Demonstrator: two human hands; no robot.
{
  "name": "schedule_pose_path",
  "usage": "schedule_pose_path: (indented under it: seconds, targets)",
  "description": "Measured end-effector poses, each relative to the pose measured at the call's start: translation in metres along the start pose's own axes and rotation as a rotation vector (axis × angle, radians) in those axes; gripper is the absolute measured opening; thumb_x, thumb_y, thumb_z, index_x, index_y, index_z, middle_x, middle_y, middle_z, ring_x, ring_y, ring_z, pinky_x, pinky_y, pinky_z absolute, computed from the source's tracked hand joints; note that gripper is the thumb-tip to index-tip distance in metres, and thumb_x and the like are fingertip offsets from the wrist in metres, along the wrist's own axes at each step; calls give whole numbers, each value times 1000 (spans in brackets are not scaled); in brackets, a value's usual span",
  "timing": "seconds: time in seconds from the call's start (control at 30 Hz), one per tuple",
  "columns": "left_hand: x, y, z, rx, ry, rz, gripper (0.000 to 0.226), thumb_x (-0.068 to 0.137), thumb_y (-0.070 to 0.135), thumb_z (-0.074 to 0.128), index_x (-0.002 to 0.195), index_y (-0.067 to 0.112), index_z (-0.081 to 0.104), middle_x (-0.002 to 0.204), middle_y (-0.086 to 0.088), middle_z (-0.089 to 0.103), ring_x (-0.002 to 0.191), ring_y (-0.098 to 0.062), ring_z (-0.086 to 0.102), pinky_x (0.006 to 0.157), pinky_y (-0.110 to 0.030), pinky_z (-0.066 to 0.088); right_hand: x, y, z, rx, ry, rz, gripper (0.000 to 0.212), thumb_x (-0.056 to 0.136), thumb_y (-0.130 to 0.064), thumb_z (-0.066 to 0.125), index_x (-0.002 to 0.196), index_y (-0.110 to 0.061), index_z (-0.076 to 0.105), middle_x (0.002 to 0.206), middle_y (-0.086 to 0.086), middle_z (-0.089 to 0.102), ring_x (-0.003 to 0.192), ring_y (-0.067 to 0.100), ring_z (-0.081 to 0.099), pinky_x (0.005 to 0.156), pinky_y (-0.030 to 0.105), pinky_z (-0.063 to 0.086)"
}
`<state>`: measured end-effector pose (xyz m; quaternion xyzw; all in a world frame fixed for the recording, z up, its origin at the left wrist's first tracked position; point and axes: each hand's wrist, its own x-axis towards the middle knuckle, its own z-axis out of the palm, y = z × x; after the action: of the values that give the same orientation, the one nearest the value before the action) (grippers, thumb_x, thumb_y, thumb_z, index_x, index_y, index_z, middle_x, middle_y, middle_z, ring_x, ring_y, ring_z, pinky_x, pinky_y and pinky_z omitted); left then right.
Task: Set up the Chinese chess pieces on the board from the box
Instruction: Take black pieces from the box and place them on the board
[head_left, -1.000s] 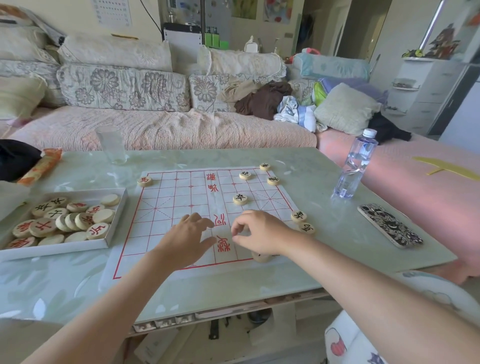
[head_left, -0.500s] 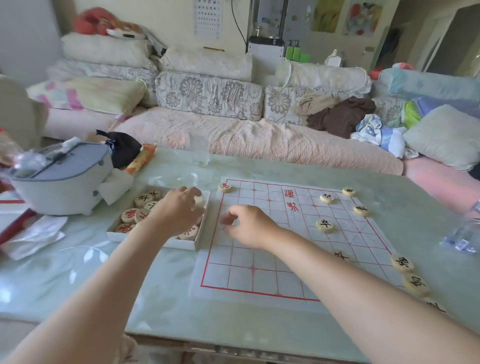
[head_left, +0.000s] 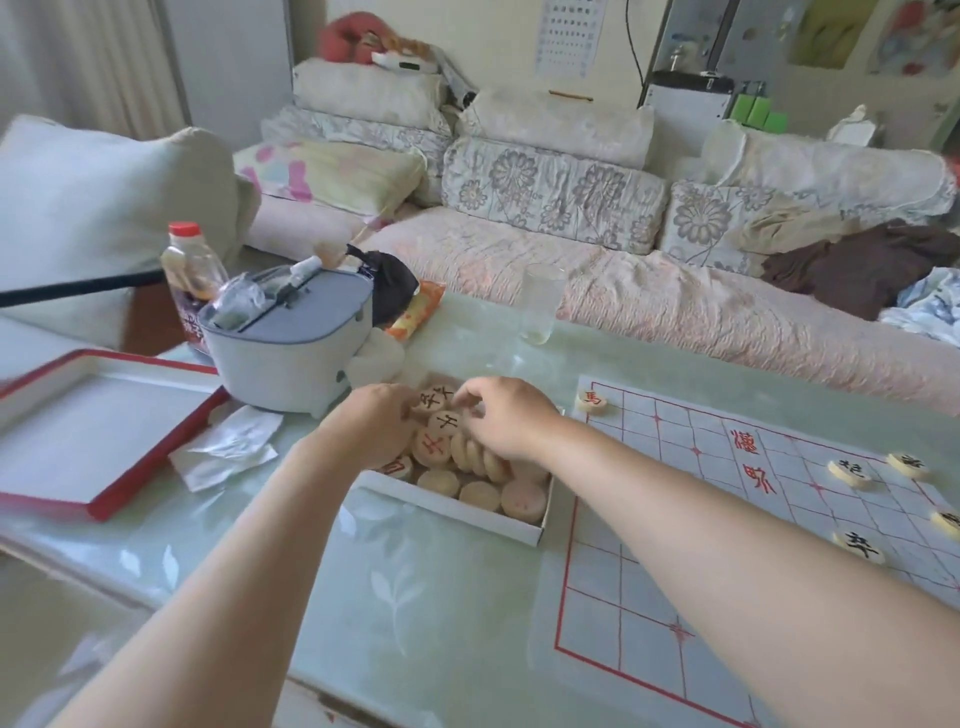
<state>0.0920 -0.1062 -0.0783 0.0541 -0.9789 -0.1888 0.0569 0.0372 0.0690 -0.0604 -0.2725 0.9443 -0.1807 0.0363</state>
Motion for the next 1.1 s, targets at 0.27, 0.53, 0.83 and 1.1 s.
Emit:
schedule_pose_path:
  seconds: [0.27,0.53,0.83,1.1]
  targets:
    - [10,-2,-3,-16,-38,-7,45,91,17,54,135,25,52,129,-3,58,117,-23,54,95,-32,46,33,-13,10,-18,-64,31,44,84,-36,73,125,-29,57,119,-2,62,109,19,58,92,35,50]
    - [12,8,-3,-114,42,25,34,95,25,49,128,28,58,119,0,64,105,-22,58,77,-25,41,35,-10,5,670,79,203,16,80,-20,83,91,-20,70,89,1,71,68,15,63,50,22,45]
    - [9,-6,-17,-203,241,-208,21,88,15,52,91,7,71,94,-13,69,75,-25,50,68,-35,51,45,-10,16,364,106,91,22,86,-19,68,103,-34,67,109,-7,67,95,12,63,80,26,52]
    - [13,-6,-14,-196,208,-237,20,90,16,51,94,8,69,102,-8,62,93,-29,57,79,-35,53,58,-23,31,-86,5,34,33,88,-44,65,120,-35,61,124,-4,63,114,21,58,84,32,48]
